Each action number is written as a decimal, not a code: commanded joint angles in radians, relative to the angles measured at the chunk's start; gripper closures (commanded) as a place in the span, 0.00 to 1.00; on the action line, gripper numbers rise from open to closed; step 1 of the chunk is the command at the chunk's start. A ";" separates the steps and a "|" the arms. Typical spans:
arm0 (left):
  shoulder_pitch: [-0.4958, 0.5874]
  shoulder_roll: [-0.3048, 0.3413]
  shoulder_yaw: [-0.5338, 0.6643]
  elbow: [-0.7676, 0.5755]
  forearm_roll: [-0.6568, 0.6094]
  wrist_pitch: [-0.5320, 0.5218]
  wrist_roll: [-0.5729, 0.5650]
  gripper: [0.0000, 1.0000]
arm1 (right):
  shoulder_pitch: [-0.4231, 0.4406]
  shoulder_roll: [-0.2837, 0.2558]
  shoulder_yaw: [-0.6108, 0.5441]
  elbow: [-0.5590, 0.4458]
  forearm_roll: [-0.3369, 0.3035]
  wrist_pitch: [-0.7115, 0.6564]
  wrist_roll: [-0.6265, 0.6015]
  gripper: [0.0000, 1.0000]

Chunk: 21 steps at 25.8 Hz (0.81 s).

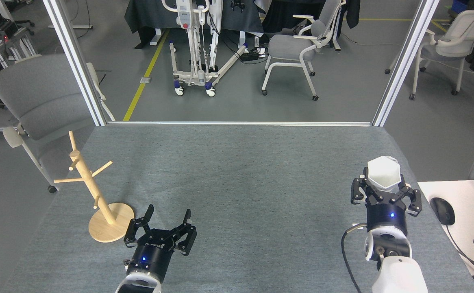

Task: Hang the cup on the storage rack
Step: 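Lift the white cup and carry it toward the left gripper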

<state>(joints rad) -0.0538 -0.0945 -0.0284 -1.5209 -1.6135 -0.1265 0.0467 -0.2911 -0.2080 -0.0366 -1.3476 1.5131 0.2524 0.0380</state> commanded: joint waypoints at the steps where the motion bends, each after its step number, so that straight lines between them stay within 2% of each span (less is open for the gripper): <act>1: 0.000 0.025 -0.111 -0.002 -0.154 -0.001 0.010 0.03 | -0.019 0.004 0.234 -0.077 -0.004 0.246 0.080 0.59; 4: 0.002 0.025 -0.219 0.005 -0.295 -0.002 0.035 0.03 | -0.108 0.035 0.435 -0.096 -0.002 0.442 0.198 0.59; 7: -0.024 0.022 -0.311 0.042 -0.304 -0.012 0.031 0.03 | -0.169 0.078 0.610 -0.096 0.001 0.611 0.270 0.59; 9: -0.081 0.012 -0.349 0.096 -0.302 -0.013 0.028 0.03 | -0.187 0.111 0.692 -0.094 0.006 0.702 0.304 0.59; 13: -0.192 -0.030 -0.360 0.217 -0.292 -0.030 0.030 0.03 | -0.187 0.167 0.777 -0.084 0.009 0.783 0.364 0.62; 16: -0.236 -0.041 -0.352 0.257 -0.276 -0.061 0.033 0.03 | -0.187 0.170 0.805 -0.082 0.009 0.792 0.414 0.62; 21: -0.259 -0.033 -0.347 0.272 -0.129 -0.105 0.027 0.03 | -0.183 0.170 0.819 -0.081 0.007 0.791 0.462 0.62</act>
<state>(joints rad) -0.2983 -0.1299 -0.3771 -1.2622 -1.8211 -0.2034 0.0787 -0.4778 -0.0401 0.7723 -1.4300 1.5213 1.0407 0.4726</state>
